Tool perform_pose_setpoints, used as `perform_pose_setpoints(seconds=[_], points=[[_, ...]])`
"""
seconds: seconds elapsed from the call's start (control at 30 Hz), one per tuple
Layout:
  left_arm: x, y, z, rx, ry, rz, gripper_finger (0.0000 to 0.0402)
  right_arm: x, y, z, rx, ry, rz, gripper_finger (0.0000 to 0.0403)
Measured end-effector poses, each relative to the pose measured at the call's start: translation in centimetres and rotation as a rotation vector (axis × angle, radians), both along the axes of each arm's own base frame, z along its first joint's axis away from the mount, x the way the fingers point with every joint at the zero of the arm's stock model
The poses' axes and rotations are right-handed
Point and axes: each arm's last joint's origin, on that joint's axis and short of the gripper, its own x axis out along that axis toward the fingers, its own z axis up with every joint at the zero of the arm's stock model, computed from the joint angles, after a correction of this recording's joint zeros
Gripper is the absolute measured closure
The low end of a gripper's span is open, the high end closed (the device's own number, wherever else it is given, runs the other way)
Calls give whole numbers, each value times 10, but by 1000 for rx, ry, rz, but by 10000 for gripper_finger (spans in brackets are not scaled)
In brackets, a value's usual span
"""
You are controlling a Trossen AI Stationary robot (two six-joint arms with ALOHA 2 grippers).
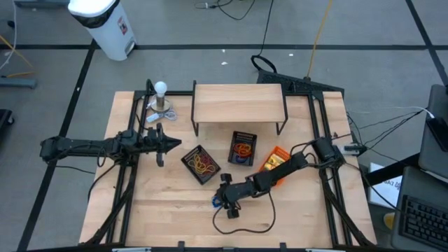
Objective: Pick & Place Office Desk Supplies
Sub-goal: Put the blue spring keychain into the right black bin
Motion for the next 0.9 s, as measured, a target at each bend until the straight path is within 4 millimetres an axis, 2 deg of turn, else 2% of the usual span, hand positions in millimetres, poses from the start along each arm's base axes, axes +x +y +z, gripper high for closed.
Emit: perform_pose_setpoints(seconds=[0.43,0.57,0.67,0.77,0.83,0.9], points=[[0,1,0,10,-2,51,376,-4,-8,-8,-41,103,-45,249],[0,2,0,21,0,52,376,-5,-10,-9,-48,126,-46,263],[0,2,0,30,1,52,376,-6,-12,-11,-39,149,-65,289],[0,2,0,30,1,52,376,-6,-13,-10,-38,146,-66,337],[0,2,0,30,2,52,376,-5,-13,-5,-51,115,-38,376],[0,2,1,31,-1,52,376,-6,-12,5,-54,90,13,389]])
